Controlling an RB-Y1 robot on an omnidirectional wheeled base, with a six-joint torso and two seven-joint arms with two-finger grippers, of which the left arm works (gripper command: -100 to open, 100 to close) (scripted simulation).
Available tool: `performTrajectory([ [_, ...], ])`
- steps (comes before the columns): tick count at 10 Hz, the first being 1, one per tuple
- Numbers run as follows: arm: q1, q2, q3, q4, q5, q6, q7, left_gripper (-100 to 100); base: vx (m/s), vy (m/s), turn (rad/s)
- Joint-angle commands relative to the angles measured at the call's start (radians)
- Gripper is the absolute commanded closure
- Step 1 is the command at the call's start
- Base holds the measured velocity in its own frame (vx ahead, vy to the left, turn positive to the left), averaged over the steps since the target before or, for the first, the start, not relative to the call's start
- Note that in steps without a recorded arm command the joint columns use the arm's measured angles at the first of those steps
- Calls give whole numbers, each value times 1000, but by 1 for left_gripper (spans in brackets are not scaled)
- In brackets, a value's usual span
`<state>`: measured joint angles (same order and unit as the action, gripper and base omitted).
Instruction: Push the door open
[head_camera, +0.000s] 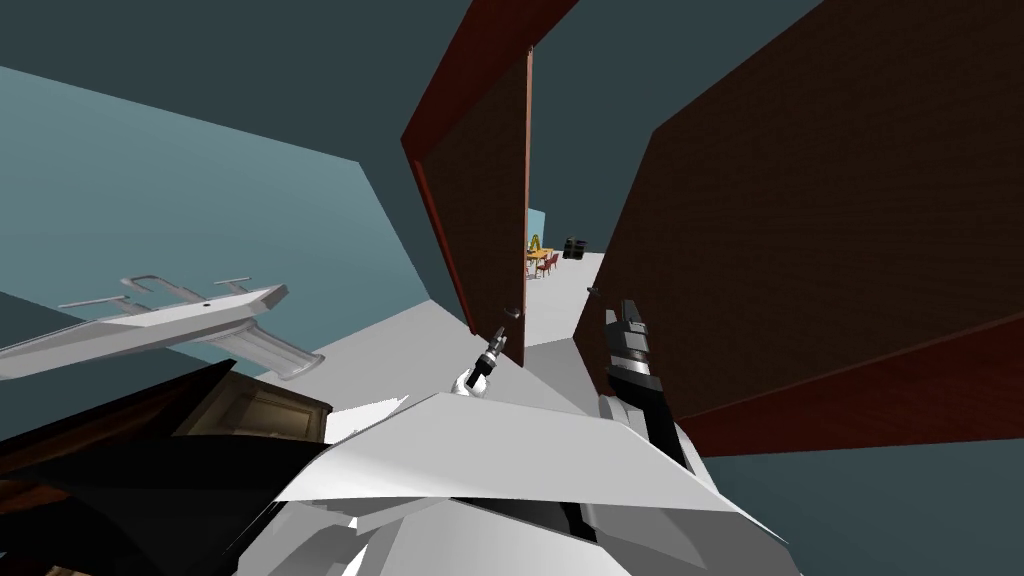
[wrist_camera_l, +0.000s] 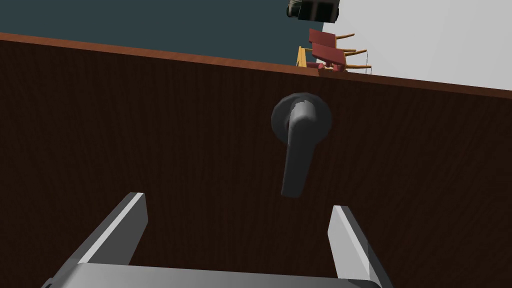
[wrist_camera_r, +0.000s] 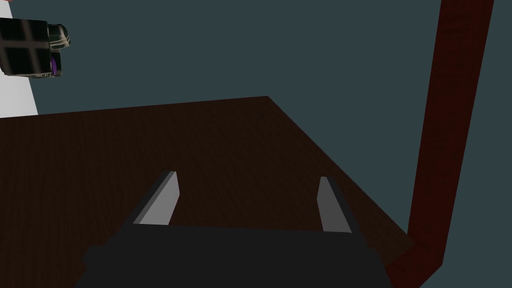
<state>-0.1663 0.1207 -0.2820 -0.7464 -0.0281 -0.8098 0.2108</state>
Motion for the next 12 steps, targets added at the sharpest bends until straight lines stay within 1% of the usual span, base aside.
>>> performTrajectory([
  [1, -15, -2, -8, 42, -3, -12, 0, -100, 66, 107, -101],
  [2, -25, -2, -12, 69, -4, -19, 1, -100, 94, 134, -111],
  [3, -30, -3, -15, 82, -5, -22, 2, -100, 79, 115, -64],
  [5, -51, -4, -24, 134, -8, -36, 3, -100, 69, 102, -74],
  [6, -51, -4, -24, 134, -8, -36, 3, -100, 53, 84, -29],
  [8, -65, -5, -30, 171, -10, -45, 4, -100, 47, 60, -47],
  [9, -68, -5, -32, 181, -10, -48, 5, -100, 46, 63, -49],
  [11, -84, -7, -39, 221, -12, -58, 6, -100, 53, 68, -53],
  [12, -78, -5, -37, 205, -12, -54, 6, -100, 27, 38, -13],
])
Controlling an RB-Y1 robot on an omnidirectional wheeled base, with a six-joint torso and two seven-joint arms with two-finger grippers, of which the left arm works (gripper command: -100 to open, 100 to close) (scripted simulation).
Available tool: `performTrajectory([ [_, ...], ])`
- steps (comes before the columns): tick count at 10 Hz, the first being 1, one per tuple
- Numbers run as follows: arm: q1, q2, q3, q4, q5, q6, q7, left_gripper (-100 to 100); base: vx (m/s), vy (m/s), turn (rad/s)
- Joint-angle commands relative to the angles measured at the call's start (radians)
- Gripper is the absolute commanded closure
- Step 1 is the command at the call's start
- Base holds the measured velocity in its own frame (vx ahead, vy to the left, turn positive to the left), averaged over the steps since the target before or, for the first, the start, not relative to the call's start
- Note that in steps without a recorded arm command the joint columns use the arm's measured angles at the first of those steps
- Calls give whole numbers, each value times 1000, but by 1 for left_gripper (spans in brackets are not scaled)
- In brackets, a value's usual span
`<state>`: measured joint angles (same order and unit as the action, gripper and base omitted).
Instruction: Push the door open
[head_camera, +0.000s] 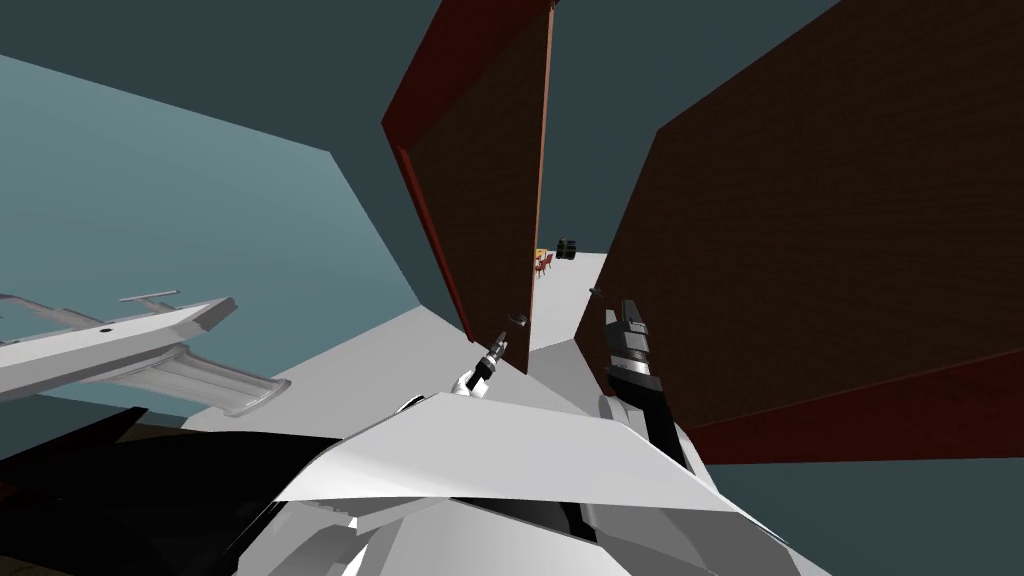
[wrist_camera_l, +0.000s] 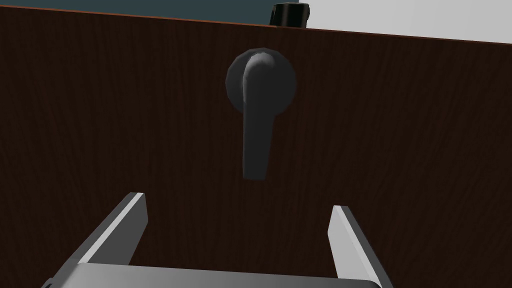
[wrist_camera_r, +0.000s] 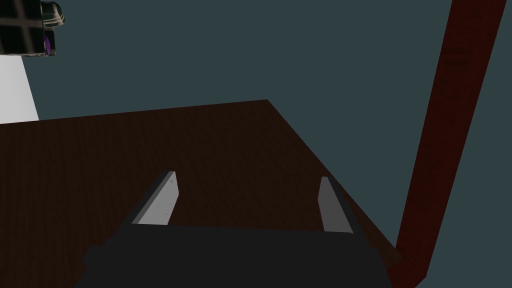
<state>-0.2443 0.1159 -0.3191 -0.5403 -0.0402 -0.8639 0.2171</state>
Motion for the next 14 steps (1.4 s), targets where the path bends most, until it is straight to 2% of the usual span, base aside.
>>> performTrajectory([
  [1, 1, -3, 4, 2, 1, -2, -5, -100, 112, -44, -41],
  [9, 6, -15, 19, 14, 7, -10, -23, -100, 182, -53, -26],
  [10, 6, -15, 19, 14, 7, -10, -23, 100, -14, 3, 2],
  [14, 6, -15, 19, 14, 7, -10, -23, 100, -11, 5, -7],
])
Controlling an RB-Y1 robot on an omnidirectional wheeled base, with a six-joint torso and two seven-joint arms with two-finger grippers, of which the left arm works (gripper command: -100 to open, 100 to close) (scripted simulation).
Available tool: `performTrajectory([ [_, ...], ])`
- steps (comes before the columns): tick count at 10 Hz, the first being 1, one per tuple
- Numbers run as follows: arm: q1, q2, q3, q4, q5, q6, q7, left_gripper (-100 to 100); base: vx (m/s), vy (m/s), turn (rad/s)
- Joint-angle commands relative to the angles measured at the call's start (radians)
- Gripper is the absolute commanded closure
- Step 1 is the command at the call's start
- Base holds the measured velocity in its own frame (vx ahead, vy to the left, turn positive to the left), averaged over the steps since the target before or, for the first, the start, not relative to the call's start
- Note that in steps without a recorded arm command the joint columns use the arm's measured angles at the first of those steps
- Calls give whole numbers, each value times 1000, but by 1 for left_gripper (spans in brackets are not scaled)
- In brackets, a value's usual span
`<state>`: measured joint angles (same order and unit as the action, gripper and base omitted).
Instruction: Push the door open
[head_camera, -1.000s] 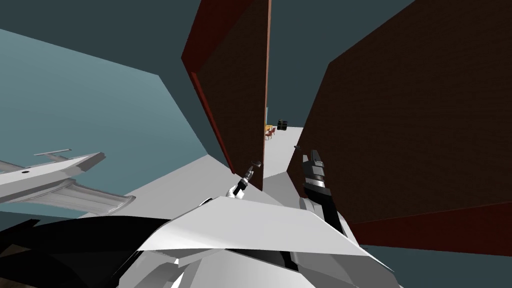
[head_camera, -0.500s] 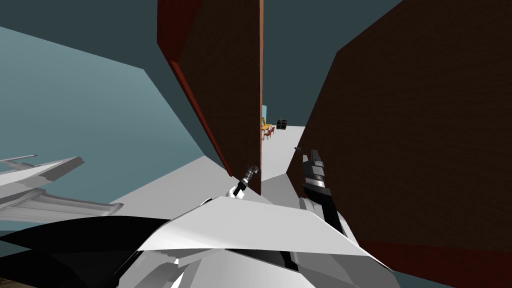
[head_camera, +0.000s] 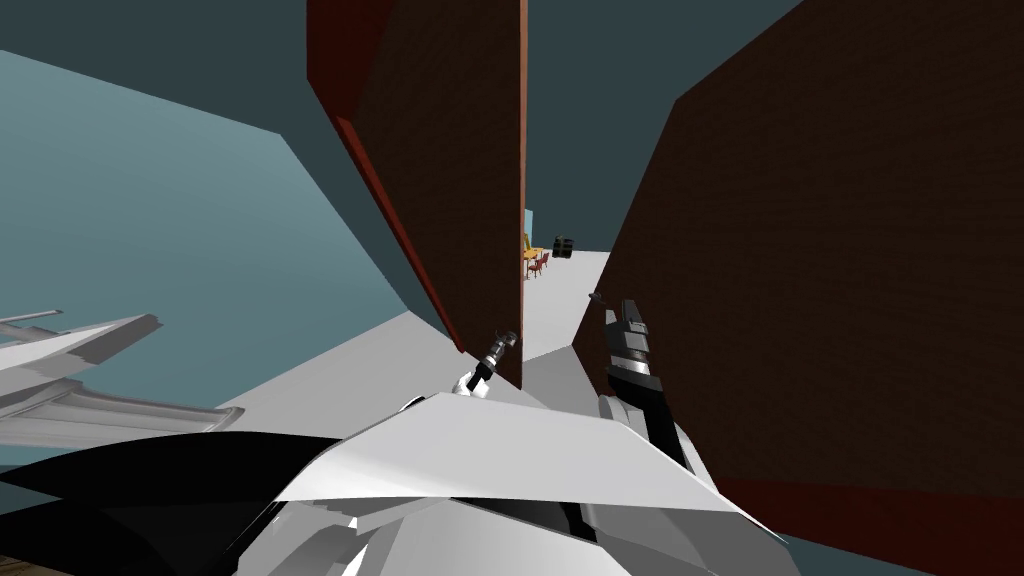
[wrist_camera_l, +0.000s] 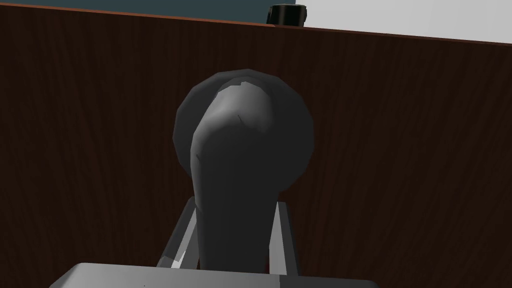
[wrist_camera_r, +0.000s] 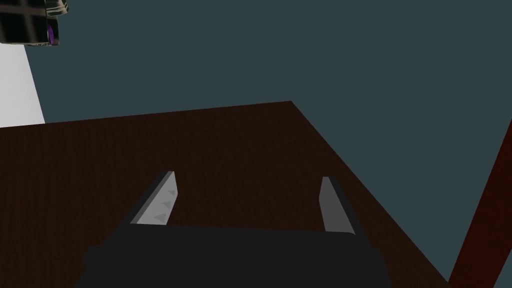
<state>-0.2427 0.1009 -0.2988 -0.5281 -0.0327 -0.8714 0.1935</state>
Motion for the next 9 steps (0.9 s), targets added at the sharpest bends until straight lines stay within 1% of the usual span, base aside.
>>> performTrajectory([
  [1, 5, 0, -1, 2, 0, -2, 0, 100, 0, 0, 0],
  [2, 0, 1, 13, 1, 6, 2, -9, 100, 71, -36, 30],
  [3, 0, 1, 16, 1, 8, 2, -11, 100, 133, -85, 44],
  [7, 0, 2, 54, 4, 27, 8, -37, 100, 167, -97, 38],
  [9, 0, 2, 54, 4, 27, 8, -37, 100, 93, -49, 5],
])
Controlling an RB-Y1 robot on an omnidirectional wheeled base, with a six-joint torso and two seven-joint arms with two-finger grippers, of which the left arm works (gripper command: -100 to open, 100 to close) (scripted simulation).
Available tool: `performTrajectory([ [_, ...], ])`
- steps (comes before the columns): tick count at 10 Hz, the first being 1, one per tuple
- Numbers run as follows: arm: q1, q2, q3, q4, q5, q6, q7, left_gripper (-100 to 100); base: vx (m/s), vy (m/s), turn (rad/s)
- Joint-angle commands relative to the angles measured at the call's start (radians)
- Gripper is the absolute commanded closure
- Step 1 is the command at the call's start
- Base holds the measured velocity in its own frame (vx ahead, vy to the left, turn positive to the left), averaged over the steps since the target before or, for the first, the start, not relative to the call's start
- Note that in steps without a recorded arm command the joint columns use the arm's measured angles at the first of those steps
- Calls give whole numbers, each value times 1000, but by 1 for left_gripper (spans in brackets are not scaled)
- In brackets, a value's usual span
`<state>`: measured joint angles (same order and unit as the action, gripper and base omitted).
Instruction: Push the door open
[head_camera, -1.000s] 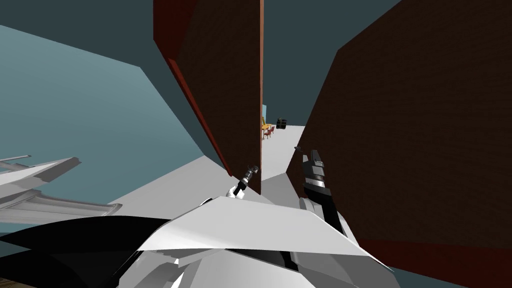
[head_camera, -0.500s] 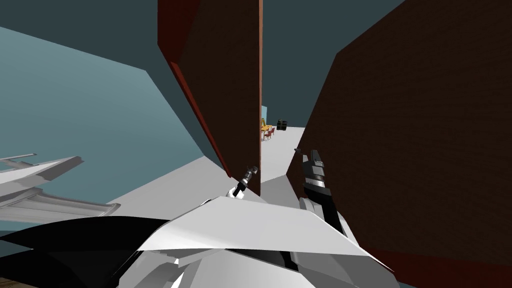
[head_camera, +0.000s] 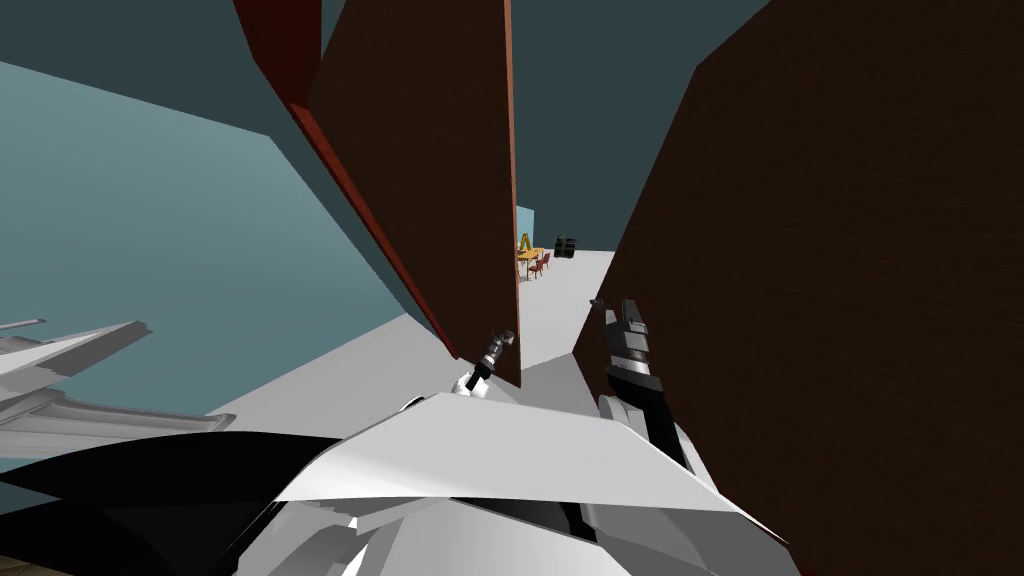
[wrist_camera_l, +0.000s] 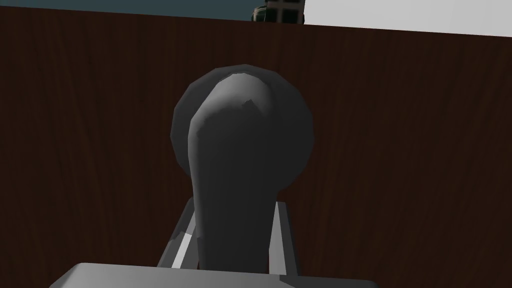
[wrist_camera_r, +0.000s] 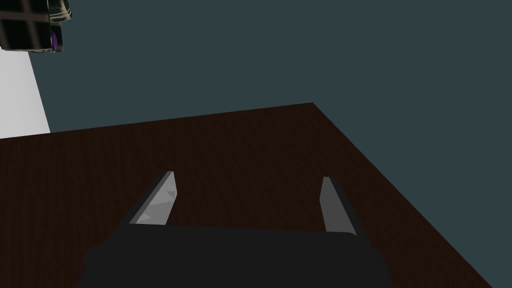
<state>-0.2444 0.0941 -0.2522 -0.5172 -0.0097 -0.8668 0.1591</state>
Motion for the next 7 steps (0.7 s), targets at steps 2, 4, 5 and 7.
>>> performTrajectory([
  [2, 2, 8, 39, -5, 19, 7, -24, 100, 143, -114, 73],
  [4, 2, 7, 52, -4, 25, 9, -33, 100, 137, -118, 60],
  [5, 2, 6, 73, -3, 36, 12, -47, 100, 177, -92, 39],
  [7, 2, 5, 80, -2, 39, 13, -52, 100, 143, -98, 51],
])
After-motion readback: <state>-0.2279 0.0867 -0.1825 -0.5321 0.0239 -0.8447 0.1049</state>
